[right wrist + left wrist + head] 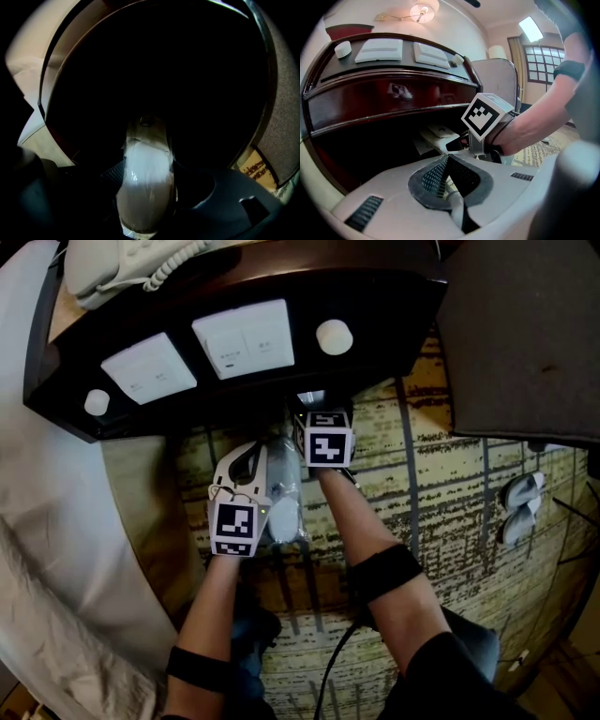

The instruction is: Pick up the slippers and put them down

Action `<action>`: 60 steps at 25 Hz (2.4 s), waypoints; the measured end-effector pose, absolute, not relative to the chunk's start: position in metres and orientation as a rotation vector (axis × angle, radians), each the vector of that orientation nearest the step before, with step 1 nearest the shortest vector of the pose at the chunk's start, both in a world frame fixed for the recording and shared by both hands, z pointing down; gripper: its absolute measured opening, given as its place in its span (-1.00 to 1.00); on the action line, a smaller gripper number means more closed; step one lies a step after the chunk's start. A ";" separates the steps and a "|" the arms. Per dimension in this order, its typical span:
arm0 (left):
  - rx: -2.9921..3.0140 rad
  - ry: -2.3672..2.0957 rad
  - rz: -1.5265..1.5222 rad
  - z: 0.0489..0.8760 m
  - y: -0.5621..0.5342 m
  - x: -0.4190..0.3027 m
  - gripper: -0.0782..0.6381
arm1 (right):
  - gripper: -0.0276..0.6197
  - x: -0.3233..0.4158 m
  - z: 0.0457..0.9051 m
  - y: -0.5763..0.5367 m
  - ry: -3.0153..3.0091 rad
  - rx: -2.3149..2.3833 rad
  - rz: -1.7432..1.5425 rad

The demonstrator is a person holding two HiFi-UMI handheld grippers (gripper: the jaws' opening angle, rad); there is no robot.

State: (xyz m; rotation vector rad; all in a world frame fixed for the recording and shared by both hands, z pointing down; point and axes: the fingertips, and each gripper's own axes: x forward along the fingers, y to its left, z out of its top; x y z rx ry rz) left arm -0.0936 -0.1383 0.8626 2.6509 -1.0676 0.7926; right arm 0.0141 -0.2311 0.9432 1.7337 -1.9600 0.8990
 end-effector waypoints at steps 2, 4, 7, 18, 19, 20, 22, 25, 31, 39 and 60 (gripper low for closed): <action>2.651 -1.069 0.788 0.863 -0.138 -0.094 -0.78 | 0.14 0.014 0.938 -0.231 -1.947 1.740 0.865; 2.648 -1.070 0.786 0.863 -0.137 -0.095 -0.78 | 0.20 0.017 0.933 -0.231 -1.944 1.759 0.810; 2.649 -1.068 0.790 0.864 -0.135 -0.095 -0.78 | 0.36 0.018 0.919 -0.236 -1.974 1.786 0.700; 2.598 -1.053 0.809 0.816 -0.111 -0.096 -0.78 | 0.32 0.008 0.868 -0.186 -1.980 1.646 0.601; 2.585 -1.047 0.817 0.803 -0.102 -0.097 -0.78 | 0.26 0.004 0.857 -0.171 -1.984 1.618 0.617; 2.574 -1.039 0.827 0.788 -0.094 -0.099 -0.78 | 0.20 0.001 0.842 -0.156 -1.989 1.596 0.630; 2.556 -1.028 0.844 0.752 -0.077 -0.100 -0.78 | 0.05 0.003 0.802 -0.132 -1.996 1.585 0.651; 2.528 -1.018 0.864 0.683 -0.048 -0.102 -0.78 | -0.32 0.018 0.724 -0.105 -1.997 1.606 0.661; 2.487 -1.048 0.864 0.523 -0.009 -0.110 -0.78 | -0.90 0.040 0.550 -0.067 -2.057 1.584 0.657; 2.465 -1.154 0.781 0.324 0.020 -0.120 -0.78 | -0.91 0.052 0.348 -0.015 -2.214 1.433 0.598; 2.463 -1.307 0.582 0.132 0.056 -0.175 -0.78 | -0.91 0.074 0.136 0.047 -2.344 1.436 0.482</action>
